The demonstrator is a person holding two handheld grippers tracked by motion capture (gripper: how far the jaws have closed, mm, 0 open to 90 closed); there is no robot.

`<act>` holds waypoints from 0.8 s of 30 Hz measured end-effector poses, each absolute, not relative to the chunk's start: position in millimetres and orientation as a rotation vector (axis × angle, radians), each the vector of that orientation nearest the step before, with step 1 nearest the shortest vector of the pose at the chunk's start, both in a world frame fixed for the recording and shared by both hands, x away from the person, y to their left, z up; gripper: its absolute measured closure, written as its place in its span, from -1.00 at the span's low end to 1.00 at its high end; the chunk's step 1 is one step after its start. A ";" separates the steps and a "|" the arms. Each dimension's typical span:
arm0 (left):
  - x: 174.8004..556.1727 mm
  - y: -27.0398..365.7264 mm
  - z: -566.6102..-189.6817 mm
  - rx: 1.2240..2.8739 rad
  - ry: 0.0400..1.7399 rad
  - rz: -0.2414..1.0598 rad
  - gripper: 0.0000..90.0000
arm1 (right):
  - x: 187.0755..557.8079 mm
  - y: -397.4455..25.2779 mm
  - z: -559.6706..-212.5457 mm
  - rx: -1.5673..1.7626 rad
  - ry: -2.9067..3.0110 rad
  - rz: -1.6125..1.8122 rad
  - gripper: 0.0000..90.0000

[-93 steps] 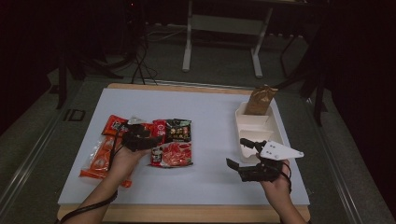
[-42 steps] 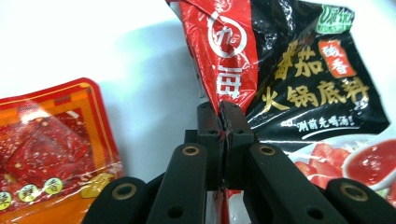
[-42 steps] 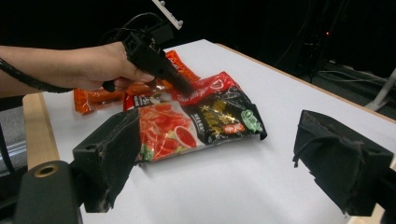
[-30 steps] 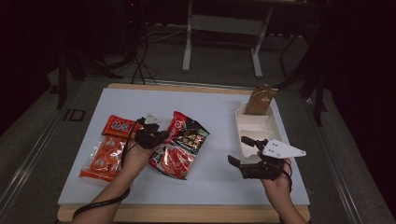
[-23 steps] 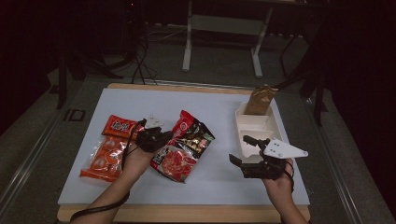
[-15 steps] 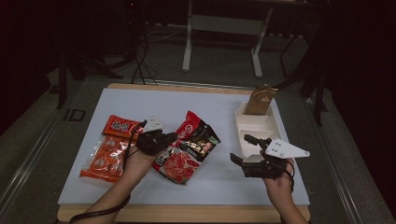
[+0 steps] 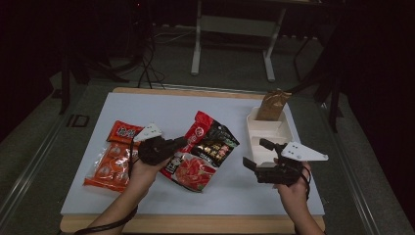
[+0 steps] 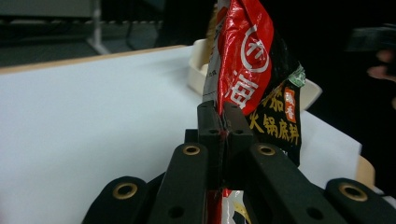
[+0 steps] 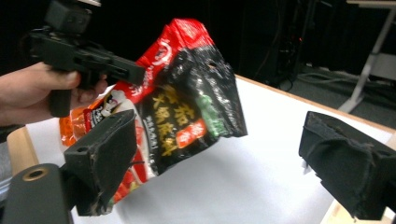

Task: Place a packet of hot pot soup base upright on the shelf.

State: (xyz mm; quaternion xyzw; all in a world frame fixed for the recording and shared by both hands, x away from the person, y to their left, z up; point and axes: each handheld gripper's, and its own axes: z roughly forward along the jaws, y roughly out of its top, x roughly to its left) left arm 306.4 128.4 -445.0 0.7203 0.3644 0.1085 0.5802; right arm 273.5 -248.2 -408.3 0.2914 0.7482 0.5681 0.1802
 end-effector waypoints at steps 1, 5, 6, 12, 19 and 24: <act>306.1 129.0 -444.5 1.666 0.841 0.243 0.98 | 274.2 -248.1 -408.3 0.829 2.122 1.630 -0.77; 303.8 129.3 -443.6 1.612 0.805 0.238 0.98 | 274.2 -246.9 -407.5 0.849 2.122 1.674 -0.77; 302.7 129.4 -443.8 1.594 0.801 0.240 0.98 | 273.8 -246.0 -406.7 0.845 2.129 1.679 -0.76; 298.5 128.6 -445.1 1.472 0.769 0.216 0.98 | 270.7 -236.3 -400.2 0.811 2.145 1.709 -0.68; 297.1 127.7 -448.6 1.354 0.737 0.143 0.98 | 282.4 -224.7 -394.9 0.837 2.159 1.755 -0.55; 295.1 125.6 -451.0 1.310 0.718 0.112 0.98 | 290.1 -219.4 -387.7 0.845 2.143 1.835 -0.20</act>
